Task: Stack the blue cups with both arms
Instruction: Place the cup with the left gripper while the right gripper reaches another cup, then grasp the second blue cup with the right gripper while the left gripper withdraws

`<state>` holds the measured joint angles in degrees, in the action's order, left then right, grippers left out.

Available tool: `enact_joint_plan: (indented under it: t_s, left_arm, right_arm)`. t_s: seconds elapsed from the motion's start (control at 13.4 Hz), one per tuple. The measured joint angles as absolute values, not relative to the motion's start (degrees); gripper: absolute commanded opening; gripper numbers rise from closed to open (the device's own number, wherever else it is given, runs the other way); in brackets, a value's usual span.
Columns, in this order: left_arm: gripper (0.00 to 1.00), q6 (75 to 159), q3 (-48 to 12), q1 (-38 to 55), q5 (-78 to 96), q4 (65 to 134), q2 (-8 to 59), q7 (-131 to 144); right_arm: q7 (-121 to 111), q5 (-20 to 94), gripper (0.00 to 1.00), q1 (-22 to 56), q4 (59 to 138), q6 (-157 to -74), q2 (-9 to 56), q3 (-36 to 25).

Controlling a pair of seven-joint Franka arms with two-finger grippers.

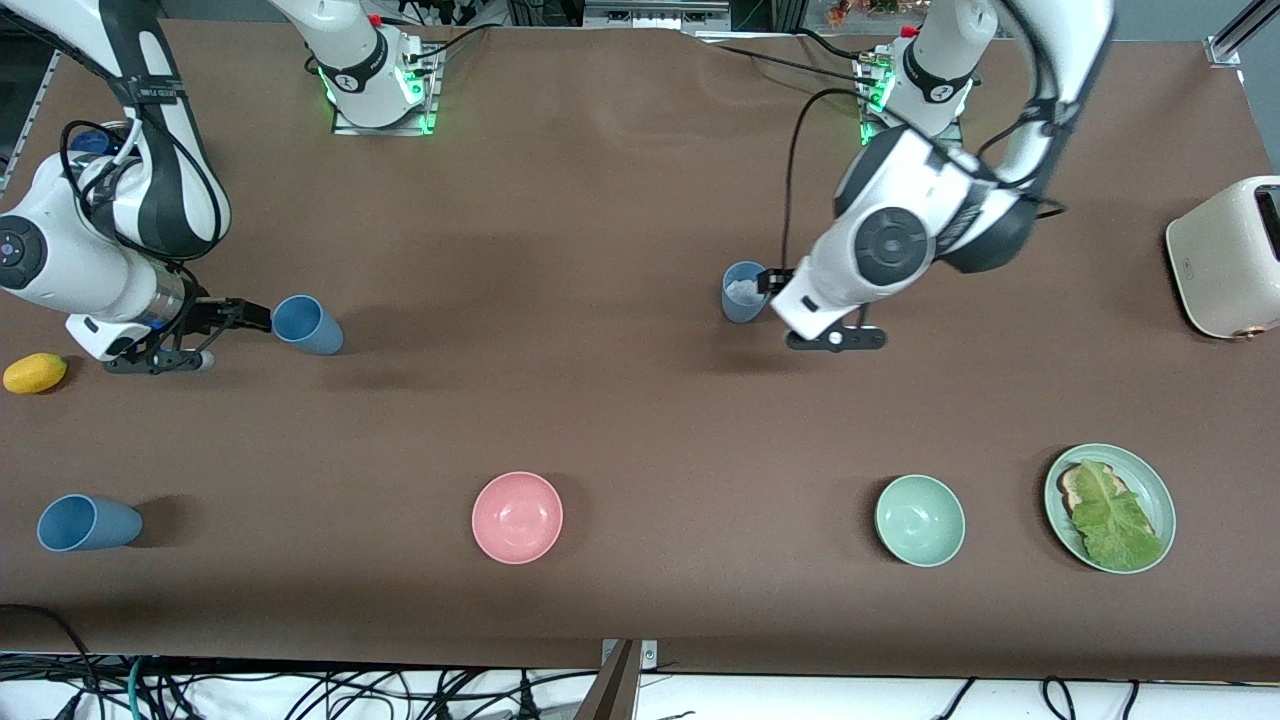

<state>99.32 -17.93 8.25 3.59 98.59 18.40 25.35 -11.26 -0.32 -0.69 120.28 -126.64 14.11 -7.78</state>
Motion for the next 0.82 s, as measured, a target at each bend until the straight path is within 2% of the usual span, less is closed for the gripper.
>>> enact_joint_plan:
  t_s: [0.22,0.6,0.82]
  left_arm:
    - [1.00,93.59,-17.89,2.66,3.58,93.00,13.81,15.80]
    - [1.00,89.78,-17.91,-1.82,3.58,92.58,3.14,11.66]
    - [1.00,88.87,-18.00,-1.86,3.58,93.19,2.20,11.63]
  right_arm:
    - [-11.26,-0.27,1.00,-0.67,120.64,-127.16,14.62,-7.55]
    - [-11.21,-0.16,1.00,-0.44,120.75,-127.81,16.20,-6.44]
    - [-11.19,-0.10,0.99,-0.42,120.75,-127.85,16.64,-5.88]
